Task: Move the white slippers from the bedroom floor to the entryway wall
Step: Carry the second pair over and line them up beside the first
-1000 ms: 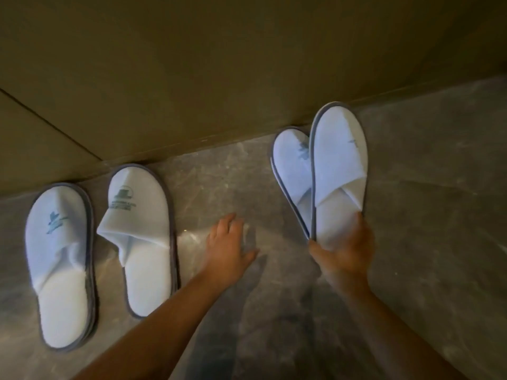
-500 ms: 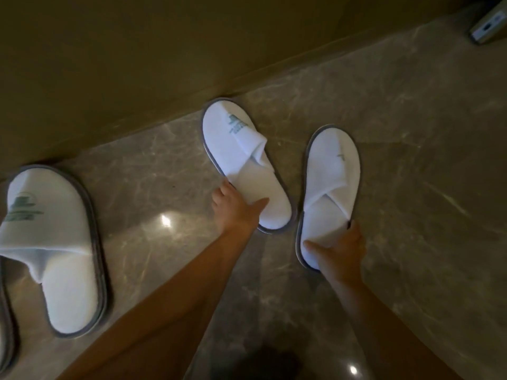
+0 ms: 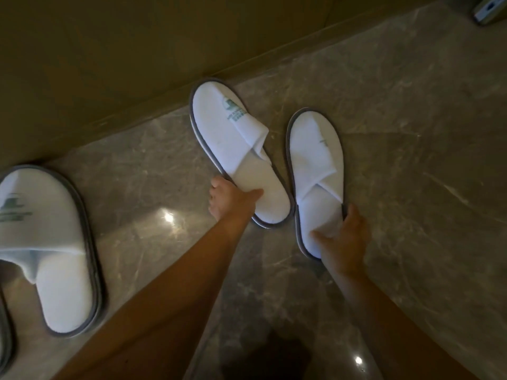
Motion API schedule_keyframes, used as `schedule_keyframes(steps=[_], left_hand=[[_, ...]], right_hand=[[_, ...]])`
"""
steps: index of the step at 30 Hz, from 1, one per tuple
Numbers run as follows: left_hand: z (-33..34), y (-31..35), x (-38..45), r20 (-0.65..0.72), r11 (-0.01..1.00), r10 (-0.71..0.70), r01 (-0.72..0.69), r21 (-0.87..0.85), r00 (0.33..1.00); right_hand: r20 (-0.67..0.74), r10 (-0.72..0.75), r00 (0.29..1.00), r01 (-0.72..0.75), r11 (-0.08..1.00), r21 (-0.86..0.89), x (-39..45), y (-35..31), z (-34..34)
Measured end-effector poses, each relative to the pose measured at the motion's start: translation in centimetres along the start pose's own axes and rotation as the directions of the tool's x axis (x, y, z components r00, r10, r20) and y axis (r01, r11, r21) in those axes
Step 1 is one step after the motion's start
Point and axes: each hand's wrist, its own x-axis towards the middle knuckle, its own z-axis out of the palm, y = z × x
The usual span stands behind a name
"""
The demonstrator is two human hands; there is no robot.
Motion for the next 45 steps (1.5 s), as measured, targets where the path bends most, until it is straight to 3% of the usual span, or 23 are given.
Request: schedule_keyframes(steps=[2,5,7,9,12,14,18,24,27,30,34,39,45], left_hand=[[-1.0,-0.7,-0.5,0.076,0.989,0.028,-0.016,-0.150,0.997],[-2.9,-2.2,-1.0,0.150,0.952,0.089,-0.040,-0.304,0.985],[-4.1,-3.3,-1.2,0.175,0.930,0.145,-0.074,-0.359,0.974],[-5.4,-4.2,-1.2,0.191,0.916,0.199,-0.113,-0.385,0.961],[-7.6,-5.3,-1.0,0.200,0.911,0.238,-0.148,-0.384,0.950],[-9.3,-6.2,-0.9,0.171,0.931,0.270,-0.212,-0.297,0.948],[-14.3,-9.4,-0.6,0.069,0.947,0.310,-0.314,0.061,0.948],[-21.2,-15.6,-0.6,-0.060,0.837,0.382,-0.318,0.445,0.922],[-22.3,-18.4,-0.5,-0.014,0.742,0.327,-0.248,0.623,0.945],[-22.7,-20.3,-0.3,0.065,0.695,0.280,-0.249,0.674,0.958],[-22.8,-21.3,-0.1,0.126,0.700,0.237,-0.260,0.665,0.963],[-22.6,-21.6,0.2,0.131,0.714,0.230,-0.259,0.650,0.964],[-22.3,-21.5,0.5,0.127,0.750,0.229,-0.259,0.608,0.965]], right_hand=[[-0.048,-0.133,0.990,0.129,0.989,-0.068,-0.7,-0.9,0.0],[-0.006,-0.337,0.941,0.337,0.941,0.042,-2.5,-3.4,1.0],[0.079,-0.306,0.949,0.288,0.939,0.187,-3.7,-5.0,2.1],[0.182,-0.205,0.962,0.137,0.934,0.329,-4.1,-6.4,2.7],[0.358,-0.151,0.922,-0.016,0.906,0.423,-4.7,-8.0,3.2],[0.397,-0.156,0.905,-0.047,0.889,0.456,-5.5,-9.0,3.8],[0.436,-0.200,0.878,-0.021,0.892,0.453,-7.9,-11.1,5.9],[0.489,-0.233,0.841,0.074,0.944,0.323,-10.9,-13.0,9.9],[0.433,-0.240,0.869,0.166,0.965,0.202,-11.7,-13.2,11.0],[0.321,-0.311,0.895,0.309,0.949,0.056,-12.3,-13.4,11.4],[0.326,-0.434,0.840,0.489,0.865,-0.109,-13.4,-14.2,12.4],[0.390,-0.412,0.824,0.523,0.817,-0.243,-14.6,-14.3,14.3],[0.429,-0.422,0.799,0.552,0.797,-0.246,-14.9,-13.6,14.8]])
